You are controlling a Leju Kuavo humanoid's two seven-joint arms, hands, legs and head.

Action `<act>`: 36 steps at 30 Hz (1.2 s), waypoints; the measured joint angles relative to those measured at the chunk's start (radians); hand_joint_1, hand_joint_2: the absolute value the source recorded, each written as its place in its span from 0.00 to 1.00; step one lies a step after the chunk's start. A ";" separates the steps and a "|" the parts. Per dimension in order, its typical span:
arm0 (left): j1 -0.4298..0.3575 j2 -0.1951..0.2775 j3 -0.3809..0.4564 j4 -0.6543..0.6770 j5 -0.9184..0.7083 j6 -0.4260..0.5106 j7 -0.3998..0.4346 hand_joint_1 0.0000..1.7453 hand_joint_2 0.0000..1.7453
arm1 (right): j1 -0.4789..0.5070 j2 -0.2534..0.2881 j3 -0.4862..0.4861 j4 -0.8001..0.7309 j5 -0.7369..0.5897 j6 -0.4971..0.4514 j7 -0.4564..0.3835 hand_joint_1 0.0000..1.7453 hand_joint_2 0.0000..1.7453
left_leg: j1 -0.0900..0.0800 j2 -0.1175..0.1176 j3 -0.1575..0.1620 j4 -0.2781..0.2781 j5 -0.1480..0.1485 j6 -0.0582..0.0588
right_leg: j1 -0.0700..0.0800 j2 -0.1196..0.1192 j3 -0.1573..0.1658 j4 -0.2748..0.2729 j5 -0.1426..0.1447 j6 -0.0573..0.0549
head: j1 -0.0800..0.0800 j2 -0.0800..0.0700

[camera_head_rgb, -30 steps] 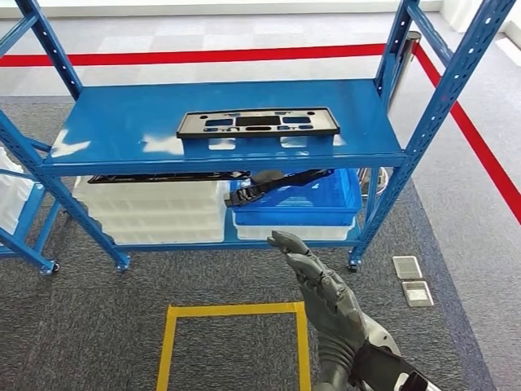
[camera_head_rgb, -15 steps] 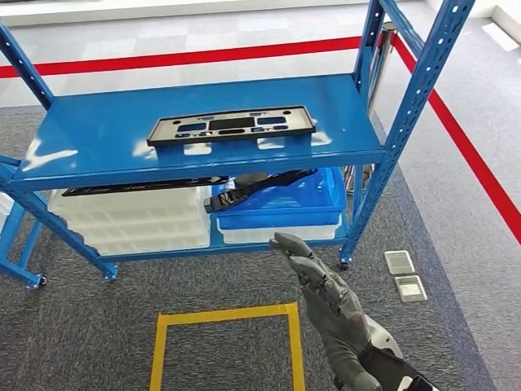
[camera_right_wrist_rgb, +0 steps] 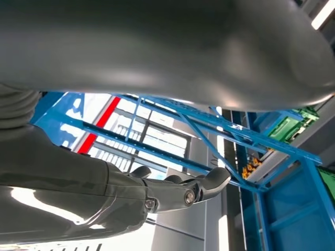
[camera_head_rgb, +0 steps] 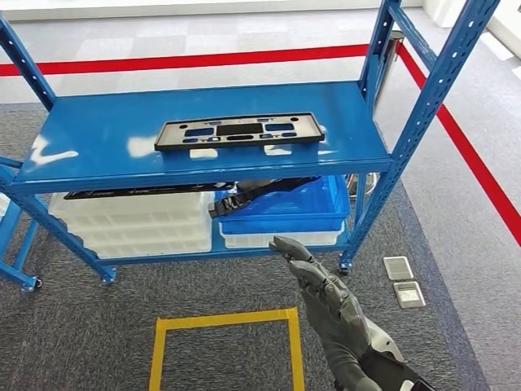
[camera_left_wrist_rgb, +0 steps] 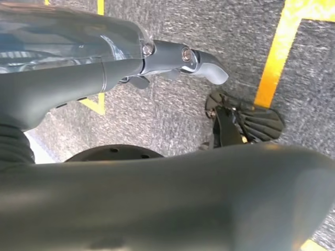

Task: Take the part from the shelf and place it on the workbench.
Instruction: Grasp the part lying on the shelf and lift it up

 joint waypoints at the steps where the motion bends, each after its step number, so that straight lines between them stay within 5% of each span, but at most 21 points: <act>1: 0.000 0.000 0.000 0.000 0.000 0.000 0.000 0.00 0.00 | 0.000 0.000 0.000 0.000 0.000 0.000 0.000 0.00 0.00 | -0.001 0.000 0.002 0.005 -0.006 -0.006 | 0.000 -0.003 0.019 -0.043 0.015 -0.004 | 0.000 0.000; 7: -0.005 0.000 0.000 0.000 0.000 -0.001 -0.001 0.00 0.00 | 0.002 -0.002 0.000 0.001 0.002 0.000 0.000 0.00 0.00 | 0.000 0.000 -0.015 0.055 -0.046 -0.025 | -0.001 0.001 0.035 -0.069 0.001 -0.045 | 0.001 0.000; 10: -0.003 0.000 0.000 0.000 0.000 -0.004 -0.004 0.00 0.00 | 0.003 -0.003 -0.001 0.005 0.003 -0.001 0.004 0.00 0.00 | 0.004 0.000 -0.118 0.244 -0.121 -0.037 | -0.001 0.001 0.041 -0.069 -0.006 -0.056 | 0.001 0.000; 12: 0.000 0.000 0.000 0.000 0.000 -0.006 -0.006 0.00 0.00 | 0.003 -0.003 -0.001 0.011 0.012 -0.008 0.008 0.00 0.00 | 0.004 0.000 -0.163 0.299 -0.110 -0.035 | 0.001 0.005 0.049 -0.069 -0.013 -0.057 | 0.001 0.000; 15: 0.000 0.001 0.000 0.000 0.000 -0.008 -0.008 0.00 0.00 | 0.001 -0.003 -0.001 0.017 0.042 -0.026 0.016 0.00 0.00 | -0.003 0.001 -0.112 0.141 0.010 -0.013 | 0.004 0.006 0.072 -0.071 -0.027 -0.055 | 0.001 0.000; 17: -0.002 0.001 0.000 0.000 0.000 -0.008 -0.009 0.00 0.00 | 0.000 -0.004 -0.001 0.021 0.055 -0.033 0.018 0.00 0.00 | -0.012 0.002 -0.080 0.060 0.041 0.004 | 0.005 0.003 0.081 -0.073 -0.034 -0.049 | 0.001 0.000; 22: -0.001 0.002 0.000 0.000 0.000 -0.009 -0.011 0.00 0.00 | -0.007 -0.007 -0.001 0.028 0.072 -0.039 0.018 0.00 0.00 | -0.008 -0.008 -0.049 0.005 0.037 0.014 | 0.007 -0.010 0.088 -0.069 -0.050 -0.025 | 0.001 0.000; 25: -0.001 0.002 0.000 0.001 0.000 -0.010 -0.012 0.00 0.00 | -0.012 -0.013 0.000 0.035 0.072 -0.041 0.018 0.00 0.00 | -0.004 -0.017 -0.030 -0.010 0.036 0.016 | 0.007 -0.004 0.008 0.077 -0.113 -0.019 | 0.002 0.000; 27: -0.001 0.002 0.000 0.001 0.000 -0.011 -0.012 0.00 0.00 | -0.011 -0.017 0.000 0.042 0.071 -0.042 0.020 0.00 0.00 | -0.004 -0.023 -0.025 -0.010 0.030 0.017 | 0.006 -0.003 -0.047 0.148 -0.116 -0.016 | 0.002 0.000; 28: 0.000 0.002 0.000 0.001 0.000 -0.011 -0.013 0.00 0.00 | -0.011 -0.018 0.000 0.044 0.070 -0.043 0.020 0.00 0.00 | -0.003 -0.025 -0.020 -0.009 0.025 0.016 | 0.005 -0.003 -0.049 0.133 -0.089 -0.014 | 0.002 0.000; 31: 0.001 0.002 0.001 0.002 0.000 -0.011 -0.013 0.00 0.00 | -0.012 -0.021 0.000 0.049 0.069 -0.044 0.023 0.00 0.00 | -0.004 -0.032 -0.003 -0.001 0.004 0.001 | 0.003 0.001 0.007 -0.026 0.015 -0.014 | 0.002 0.000; 36: -0.003 0.002 0.001 0.002 0.000 -0.011 -0.014 0.00 0.00 | -0.010 -0.023 0.000 0.053 0.069 -0.050 0.026 0.00 0.00 | -0.006 -0.032 -0.001 0.010 -0.017 -0.015 | 0.003 0.006 0.030 -0.076 0.015 -0.042 | 0.002 0.000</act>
